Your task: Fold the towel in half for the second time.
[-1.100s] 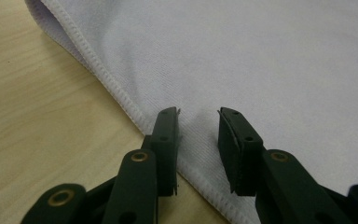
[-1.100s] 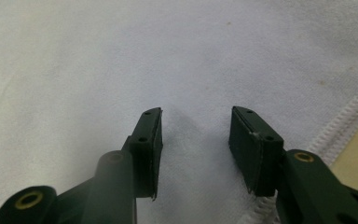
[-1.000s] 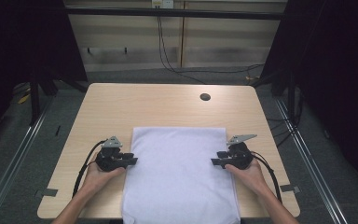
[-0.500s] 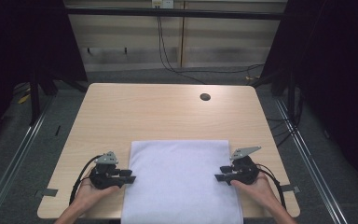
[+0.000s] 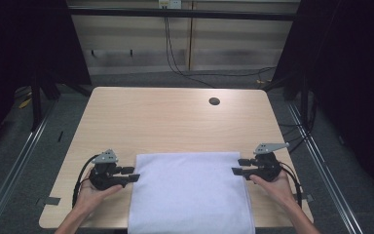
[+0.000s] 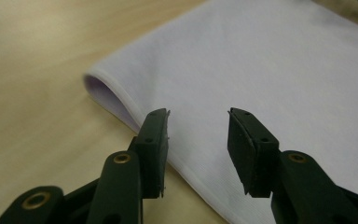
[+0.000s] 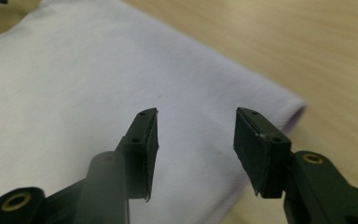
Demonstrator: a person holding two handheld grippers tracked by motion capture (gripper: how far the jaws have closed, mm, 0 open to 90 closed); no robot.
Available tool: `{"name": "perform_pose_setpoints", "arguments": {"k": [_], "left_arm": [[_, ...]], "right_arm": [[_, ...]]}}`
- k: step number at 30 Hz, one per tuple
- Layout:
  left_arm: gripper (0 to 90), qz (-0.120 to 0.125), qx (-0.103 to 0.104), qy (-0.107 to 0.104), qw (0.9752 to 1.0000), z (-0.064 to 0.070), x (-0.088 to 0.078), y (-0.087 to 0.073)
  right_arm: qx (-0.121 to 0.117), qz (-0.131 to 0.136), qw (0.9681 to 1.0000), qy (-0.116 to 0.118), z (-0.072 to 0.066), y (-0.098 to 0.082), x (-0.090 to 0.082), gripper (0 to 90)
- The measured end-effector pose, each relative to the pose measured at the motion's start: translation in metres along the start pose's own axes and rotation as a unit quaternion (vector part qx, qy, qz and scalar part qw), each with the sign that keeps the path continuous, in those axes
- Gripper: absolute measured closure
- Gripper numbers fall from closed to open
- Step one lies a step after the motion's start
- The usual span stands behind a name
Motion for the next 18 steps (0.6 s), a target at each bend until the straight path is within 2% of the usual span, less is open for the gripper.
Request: {"name": "perform_pose_setpoints", "arguments": {"k": [1, 2, 4, 5, 6, 7, 8, 9, 10, 11, 12, 14, 16, 18], "left_arm": [[57.7, 0.008, -0.013, 0.000, 0.9999, -0.005, 0.002, 0.004], [57.2, 0.005, -0.023, -0.001, 0.9997, -0.010, 0.004, 0.006], [56.4, 0.006, -0.028, 0.005, 0.9996, -0.018, 0.010, 0.013], [56.3, 0.007, -0.033, 0.005, 0.9994, -0.021, 0.013, 0.018], [55.3, 0.005, -0.025, 0.012, 0.9996, -0.024, 0.016, 0.022], [53.3, 0.003, -0.006, 0.030, 0.9995, -0.027, 0.019, 0.025], [53.3, 0.001, -0.015, 0.029, 0.9995, -0.030, 0.023, 0.028], [51.5, 0.010, -0.030, 0.020, 0.9993, -0.031, 0.026, 0.033], [50.5, 0.007, -0.030, 0.020, 0.9993, -0.033, 0.029, 0.036], [50.2, 0.003, -0.020, 0.027, 0.9994, -0.033, 0.034, 0.037], [49.7, 0.001, -0.013, 0.031, 0.9995, -0.033, 0.038, 0.039], [48.8, -0.009, -0.004, 0.027, 0.9996, -0.029, 0.046, 0.039], [48.5, -0.018, 0.022, 0.043, 0.9987, -0.025, 0.050, 0.035], [48.2, -0.023, 0.029, 0.034, 0.9987, -0.018, 0.052, 0.032]], "right_arm": [[-0.001, 0.006, 1.0000, -0.001, 0.004, 0.003, -0.002, 49.3], [-0.001, 0.005, 1.0000, 0.002, 0.006, 0.005, -0.002, 49.0], [-0.004, 0.002, 0.9999, -0.015, 0.014, 0.011, -0.002, 48.9], [-0.003, 0.004, 0.9999, -0.013, 0.017, 0.014, -0.001, 48.9], [0.000, 0.000, 0.9999, -0.017, 0.022, 0.016, 0.000, 49.0], [0.002, -0.005, 0.9996, -0.028, 0.027, 0.018, 0.002, 49.1], [0.004, -0.006, 0.9994, -0.033, 0.032, 0.021, 0.003, 49.6], [0.014, -0.003, 0.9993, -0.033, 0.038, 0.023, 0.004, 50.1], [0.023, -0.001, 0.9990, -0.039, 0.043, 0.025, 0.005, 50.6], [0.026, 0.000, 0.9987, -0.043, 0.049, 0.026, 0.006, 52.0], [0.031, 0.001, 0.9988, -0.037, 0.054, 0.026, 0.008, 52.6], [0.039, 0.004, 0.9986, -0.037, 0.061, 0.025, 0.012, 52.6], [0.041, 0.004, 0.9988, -0.026, 0.064, 0.023, 0.016, 53.0], [0.040, 0.004, 0.9989, -0.023, 0.065, 0.021, 0.020, 53.1]]}}
Point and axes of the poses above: each handheld gripper's, and its own axes: x roughly forward along the jaws, y roughly out of its top, z roughly to its right, the point moved 8 cm from there along x, roughly forward along the jaws, and after that the axes turned 15 degrees about y, right-handed, at the moved point
